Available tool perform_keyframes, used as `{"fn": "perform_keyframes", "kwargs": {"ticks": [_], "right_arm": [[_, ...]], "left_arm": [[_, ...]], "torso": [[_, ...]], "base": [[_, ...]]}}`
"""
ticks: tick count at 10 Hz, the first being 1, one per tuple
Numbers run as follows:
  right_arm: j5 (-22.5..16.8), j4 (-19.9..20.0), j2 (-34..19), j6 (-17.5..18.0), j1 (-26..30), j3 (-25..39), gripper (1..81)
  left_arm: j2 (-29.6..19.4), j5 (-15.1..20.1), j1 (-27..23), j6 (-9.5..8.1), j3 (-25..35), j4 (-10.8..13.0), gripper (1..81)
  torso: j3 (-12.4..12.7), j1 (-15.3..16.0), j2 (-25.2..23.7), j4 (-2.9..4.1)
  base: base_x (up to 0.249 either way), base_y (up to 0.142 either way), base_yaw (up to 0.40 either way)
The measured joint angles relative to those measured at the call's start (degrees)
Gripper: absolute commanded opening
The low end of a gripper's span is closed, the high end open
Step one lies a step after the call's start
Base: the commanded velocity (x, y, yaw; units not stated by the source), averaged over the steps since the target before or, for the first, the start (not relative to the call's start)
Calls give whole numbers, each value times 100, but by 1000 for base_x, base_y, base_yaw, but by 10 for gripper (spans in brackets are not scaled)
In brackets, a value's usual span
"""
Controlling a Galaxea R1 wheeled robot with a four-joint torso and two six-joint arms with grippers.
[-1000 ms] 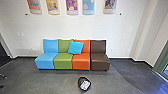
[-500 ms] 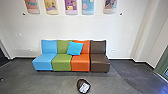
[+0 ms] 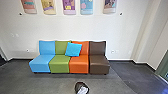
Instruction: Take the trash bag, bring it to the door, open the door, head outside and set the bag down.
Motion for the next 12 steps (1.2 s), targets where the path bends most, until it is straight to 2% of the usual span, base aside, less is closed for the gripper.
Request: {"fn": "perform_keyframes", "kwargs": {"ticks": [4,12], "right_arm": [[0,0,0,0,0,-26,811],[2,0,-13,0,0,-44,811]], "left_arm": [[2,0,0,1,0,0,811],[-17,0,2,0,-2,0,811]], "torso": [[0,0,0,0],[0,0,0,0]], "base": [[150,-72,0],[149,0,0]]}}
